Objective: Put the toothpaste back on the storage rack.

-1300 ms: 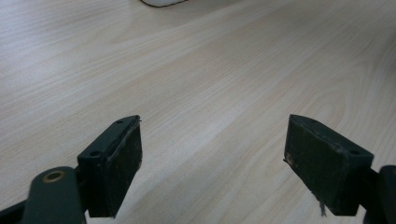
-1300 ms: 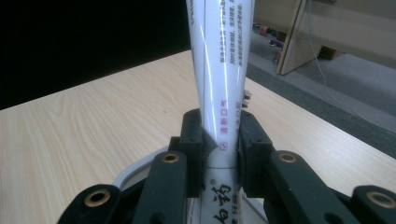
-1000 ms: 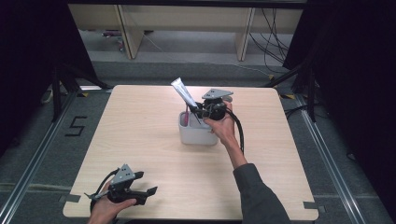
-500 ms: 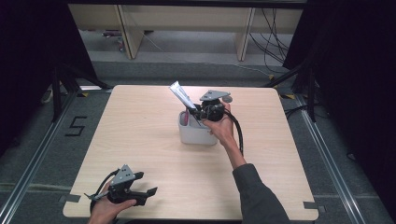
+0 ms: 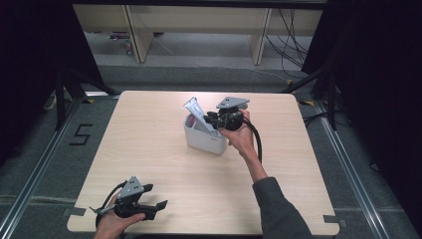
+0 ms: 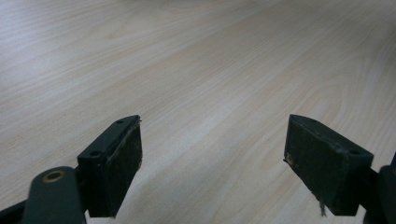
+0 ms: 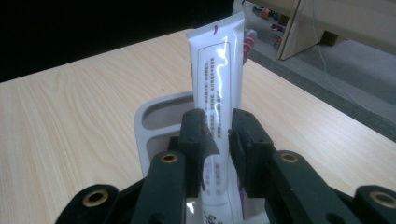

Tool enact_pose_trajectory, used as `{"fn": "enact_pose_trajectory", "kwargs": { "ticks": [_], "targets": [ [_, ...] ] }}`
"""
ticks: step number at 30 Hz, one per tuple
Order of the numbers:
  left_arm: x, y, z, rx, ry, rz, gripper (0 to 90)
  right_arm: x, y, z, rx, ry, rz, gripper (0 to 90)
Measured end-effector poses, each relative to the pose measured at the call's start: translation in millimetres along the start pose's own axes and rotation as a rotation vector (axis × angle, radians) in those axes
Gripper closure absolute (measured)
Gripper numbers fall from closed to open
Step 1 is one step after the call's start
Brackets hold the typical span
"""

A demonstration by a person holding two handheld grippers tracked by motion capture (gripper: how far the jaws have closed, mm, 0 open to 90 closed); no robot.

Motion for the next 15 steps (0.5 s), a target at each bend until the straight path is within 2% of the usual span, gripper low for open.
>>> {"fn": "enact_pose_trajectory", "kwargs": {
  "ticks": [5, 6, 7, 8, 9, 13, 14, 15],
  "targets": [
    [-0.3, 0.0, 0.3, 0.002, 0.000, -0.007, 18.9, -6.2, -7.8, 0.8, 0.007, -0.001, -0.005, 72.8],
    [-0.3, 0.1, 0.2, 0.001, 0.001, -0.006, 18.9, -7.9, -8.6, 2.9, -0.010, -0.005, -0.008, 72.6],
    [0.1, 0.4, -0.1, 0.000, 0.007, 0.001, 18.9, -9.6, -10.2, 2.5, 0.002, -0.002, 0.007, 72.3],
    [-0.4, -0.1, -1.0, 0.008, 0.009, -0.008, 18.9, -9.6, -10.2, 2.5, 0.002, -0.002, 0.007, 72.3],
    [0.4, -0.6, -0.7, 0.010, 0.000, -0.005, 18.9, -11.8, -11.7, 1.0, 0.023, 0.012, -0.005, 72.2],
    [0.2, 0.7, -0.1, 0.000, 0.007, 0.002, 18.9, -13.4, -10.2, 3.1, 0.004, 0.006, 0.009, 71.0],
    [0.3, 0.4, -0.3, 0.002, 0.005, -0.001, 18.9, -14.0, -10.5, 2.0, 0.018, 0.011, 0.011, 70.9],
    [0.1, -0.6, -0.8, 0.013, -0.001, -0.007, 18.9, -15.0, -10.1, 2.8, 0.009, 0.001, 0.016, 70.9]
  ]
}}
Point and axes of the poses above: each handheld gripper's, and its own axes: x roughly forward along the jaws, y roughly out of its top, z roughly to its right, the point moved 5 cm from there along x, roughly forward along the jaws, and after that the axes turned 15 degrees about x, right-handed, at the moved point
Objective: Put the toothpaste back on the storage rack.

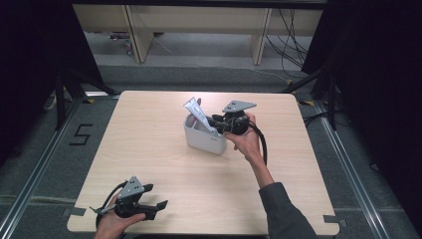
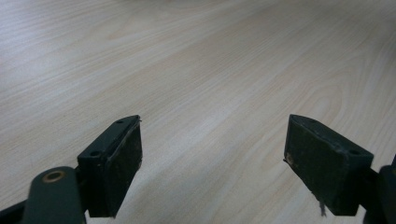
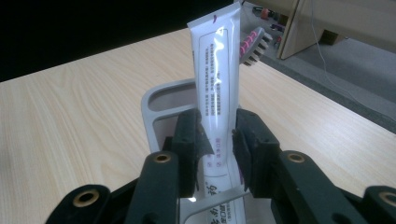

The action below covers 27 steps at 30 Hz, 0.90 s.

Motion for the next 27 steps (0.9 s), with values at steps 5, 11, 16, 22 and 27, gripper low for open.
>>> {"fn": "enact_pose_trajectory", "kwargs": {
  "ticks": [5, 11, 16, 22, 27],
  "targets": [
    [0.1, 0.7, 0.8, -0.011, 0.003, 0.005, 18.9, -1.4, -0.8, -2.5, 0.018, 0.018, -0.007, 70.2],
    [-0.4, 0.3, 0.0, -0.007, 0.002, 0.001, 18.9, -4.7, -1.5, -2.0, 0.024, 0.014, -0.018, 69.7],
    [0.0, 0.5, 0.4, -0.008, 0.002, 0.002, 18.9, -6.8, -0.5, -4.0, 0.038, 0.031, -0.010, 69.1],
    [-0.2, 0.4, 0.3, -0.009, 0.001, 0.001, 18.9, -12.6, -0.1, -6.7, 0.052, 0.022, -0.018, 65.4],
    [-1.3, 0.4, -1.4, 0.003, 0.006, -0.017, 18.9, -16.8, 1.9, -7.6, 0.031, 0.012, 0.010, 62.1]
  ]
}}
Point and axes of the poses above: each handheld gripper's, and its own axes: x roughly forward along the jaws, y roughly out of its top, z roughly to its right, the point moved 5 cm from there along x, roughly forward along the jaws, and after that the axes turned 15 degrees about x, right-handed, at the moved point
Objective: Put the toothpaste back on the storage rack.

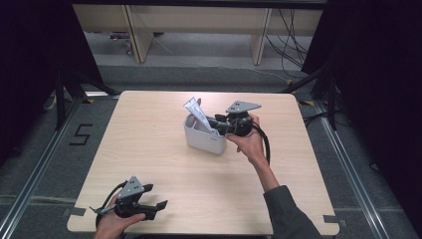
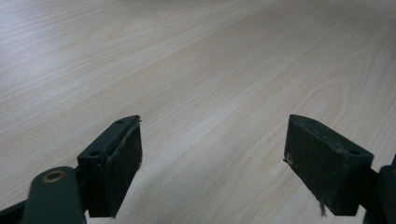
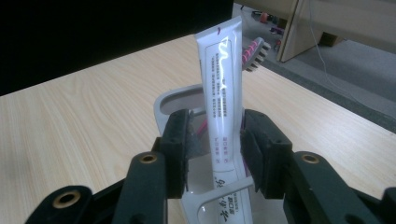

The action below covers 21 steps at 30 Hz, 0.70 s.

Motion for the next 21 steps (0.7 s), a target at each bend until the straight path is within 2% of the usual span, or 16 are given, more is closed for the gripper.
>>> {"fn": "enact_pose_trajectory", "kwargs": {
  "ticks": [1, 2, 3, 4, 5, 8, 10, 11, 12, 13, 15, 16, 18, 19, 20, 21],
  "targets": [
    [1.1, 1.5, 1.6, -0.016, -0.005, 0.019, 18.9, -0.9, 0.2, 0.2, -0.007, -0.004, 0.002, 61.7],
    [0.2, 0.2, -0.2, 0.004, -0.001, 0.001, 18.9, -1.8, -1.1, -2.0, 0.017, 0.001, -0.007, 61.2],
    [0.2, 0.0, -0.2, 0.003, -0.001, 0.000, 18.9, -2.3, -0.3, -0.7, 0.002, -0.004, 0.004, 60.5],
    [0.2, 0.5, 1.1, -0.012, -0.004, 0.005, 18.9, -3.0, -0.8, -1.1, 0.012, -0.002, -0.001, 59.7],
    [0.0, 0.3, 0.7, -0.012, -0.002, 0.005, 18.9, -3.0, -0.7, -0.3, 0.006, -0.003, 0.009, 58.9],
    [0.3, 0.6, 0.9, -0.017, 0.002, 0.016, 18.9, -4.4, -3.2, -0.6, 0.030, -0.010, 0.012, 57.7],
    [0.5, 0.6, 1.1, -0.016, 0.001, 0.020, 18.9, -6.3, -4.2, 1.0, 0.015, -0.015, 0.008, 57.0],
    [0.6, 0.5, 1.2, -0.016, 0.000, 0.019, 18.9, -7.7, -5.8, -0.3, 0.039, -0.011, -0.004, 56.7],
    [0.3, 0.0, 0.8, -0.011, -0.002, 0.013, 18.9, -8.5, -5.3, 1.5, 0.017, -0.017, 0.007, 56.4],
    [0.4, -0.1, 0.8, -0.011, -0.002, 0.013, 18.9, -10.0, -6.2, 0.7, 0.033, -0.014, 0.009, 56.1],
    [1.1, 0.3, 1.1, -0.020, 0.001, 0.020, 18.9, -11.1, -6.3, 1.9, 0.024, -0.016, 0.022, 54.8],
    [1.0, 0.2, 0.9, -0.020, 0.002, 0.020, 18.9, -12.9, -7.7, 0.5, 0.047, -0.018, 0.010, 54.7],
    [0.2, -0.3, 0.0, -0.010, 0.002, 0.012, 18.9, -15.3, -7.2, 2.4, 0.029, -0.023, 0.022, 54.1],
    [0.2, -0.3, 0.1, -0.011, 0.002, 0.013, 18.9, -16.4, -8.5, 0.7, 0.053, -0.019, 0.013, 53.6],
    [0.1, -0.4, -0.1, -0.012, 0.003, 0.012, 18.9, -16.8, -8.1, 1.4, 0.042, -0.022, 0.025, 52.9],
    [0.2, -0.4, -0.2, -0.013, 0.003, 0.013, 18.9, -19.3, -9.0, 1.7, 0.038, -0.027, 0.015, 52.8]
  ]
}}
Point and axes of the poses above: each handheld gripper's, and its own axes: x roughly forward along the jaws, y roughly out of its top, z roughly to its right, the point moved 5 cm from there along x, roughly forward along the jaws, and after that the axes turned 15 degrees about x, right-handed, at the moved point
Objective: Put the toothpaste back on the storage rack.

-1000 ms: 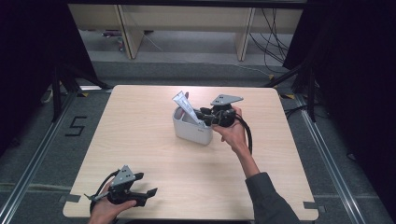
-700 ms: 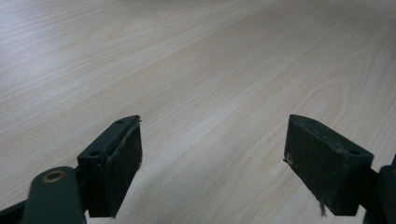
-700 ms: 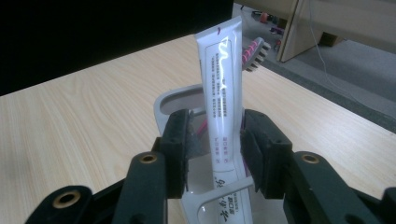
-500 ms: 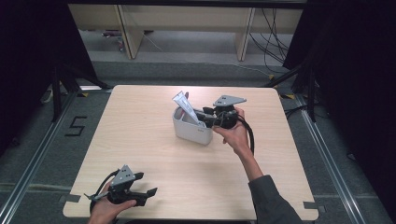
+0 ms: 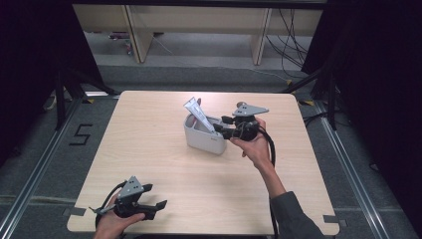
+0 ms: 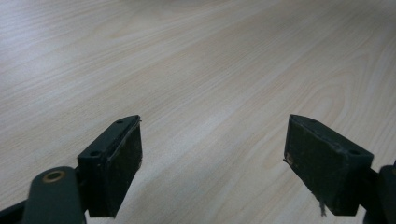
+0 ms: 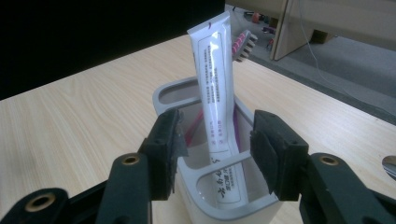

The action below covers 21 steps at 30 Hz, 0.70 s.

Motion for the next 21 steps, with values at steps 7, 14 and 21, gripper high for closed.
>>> {"fn": "enact_pose_trajectory", "kwargs": {
  "ticks": [7, 14, 21],
  "targets": [
    [-0.5, 0.0, -0.4, -0.003, 0.001, 0.000, 18.9, -4.8, -5.2, -3.0, -0.010, 0.013, 0.008, 50.7],
    [-1.7, -0.1, -0.7, 0.000, 0.003, -0.003, 18.9, -12.0, -9.5, -6.1, -0.014, 0.017, -0.013, 50.0],
    [-2.4, -0.4, -0.4, -0.008, 0.005, -0.001, 18.9, -16.2, -16.0, -8.2, -0.019, 0.018, -0.025, 47.5]
  ]
}}
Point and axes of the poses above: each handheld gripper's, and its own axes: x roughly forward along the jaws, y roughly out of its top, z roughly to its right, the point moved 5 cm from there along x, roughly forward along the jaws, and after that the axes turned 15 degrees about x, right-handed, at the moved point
